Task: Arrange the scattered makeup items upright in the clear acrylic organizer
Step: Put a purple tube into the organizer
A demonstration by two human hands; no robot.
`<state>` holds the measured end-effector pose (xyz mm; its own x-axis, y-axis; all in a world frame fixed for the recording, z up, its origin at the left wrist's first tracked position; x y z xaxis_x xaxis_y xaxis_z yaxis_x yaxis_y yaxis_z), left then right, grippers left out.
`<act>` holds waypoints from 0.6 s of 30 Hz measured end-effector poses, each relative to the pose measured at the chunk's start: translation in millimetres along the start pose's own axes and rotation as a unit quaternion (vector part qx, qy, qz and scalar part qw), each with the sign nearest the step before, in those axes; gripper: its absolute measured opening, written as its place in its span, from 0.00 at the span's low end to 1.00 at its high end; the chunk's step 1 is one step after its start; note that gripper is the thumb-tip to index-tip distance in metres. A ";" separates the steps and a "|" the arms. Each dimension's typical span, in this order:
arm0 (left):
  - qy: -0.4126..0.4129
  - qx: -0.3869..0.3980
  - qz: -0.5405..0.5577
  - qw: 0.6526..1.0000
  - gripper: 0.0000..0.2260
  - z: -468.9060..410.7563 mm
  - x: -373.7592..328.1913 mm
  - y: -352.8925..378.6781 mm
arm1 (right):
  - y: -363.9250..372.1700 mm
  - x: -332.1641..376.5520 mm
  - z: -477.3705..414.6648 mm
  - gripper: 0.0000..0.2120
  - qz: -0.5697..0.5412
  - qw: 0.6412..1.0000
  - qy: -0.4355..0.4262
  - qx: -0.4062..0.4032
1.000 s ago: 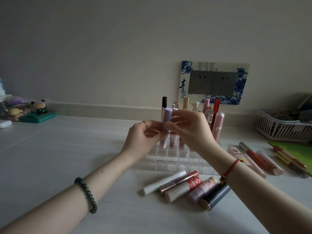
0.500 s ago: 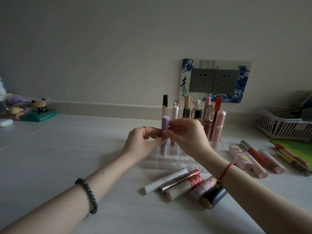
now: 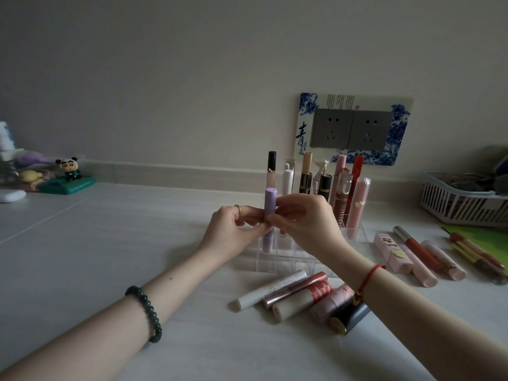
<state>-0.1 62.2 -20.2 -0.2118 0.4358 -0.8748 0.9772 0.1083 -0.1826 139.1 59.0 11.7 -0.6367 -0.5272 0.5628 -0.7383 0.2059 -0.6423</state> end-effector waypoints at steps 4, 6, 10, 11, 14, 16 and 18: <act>-0.001 0.002 0.003 1.000 0.05 0.9 -0.4 -0.3 | -3.3 0.3 0.5 0.09 0.012 1.000 0.002 -0.001; -0.006 0.005 0.006 1.000 0.05 2.0 0.5 -1.4 | -8.1 0.8 0.9 0.13 0.010 1.000 0.007 -0.008; -0.013 -0.014 0.000 1.000 0.08 5.1 -1.7 -8.3 | -25.7 9.6 2.4 0.16 0.008 0.999 -0.010 -0.031; -0.007 -0.024 -0.002 1.000 0.08 7.1 -4.8 -11.6 | -30.8 14.1 3.4 0.15 0.010 0.999 -0.025 -0.035; 0.031 -0.023 -0.038 0.999 0.03 20.7 -18.2 -21.1 | -39.8 28.1 11.1 0.12 0.030 0.995 -0.091 0.010; 0.041 0.020 -0.072 0.996 0.03 37.0 -24.8 -22.7 | -33.8 31.8 21.3 0.11 0.073 0.985 -0.129 0.092; 0.038 0.060 -0.094 0.993 0.09 55.0 -25.6 -22.3 | -20.6 29.5 33.1 0.10 0.133 0.962 -0.162 0.176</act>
<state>-15.6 -0.6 -18.5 -0.3866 0.4839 -0.7851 0.9142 0.0890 -0.3953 142.9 11.9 24.3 -0.6481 -0.7353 0.1982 -0.4011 0.1084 -0.9096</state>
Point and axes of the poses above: each hand's wrist, its own z-axis away from the middle knuckle, its own y-axis out of the palm, x = y × z, the point moved 4 cm from there along -z, towards the middle knuckle, and after that the axes turned 14 degrees about z, right-handed, at the moved point
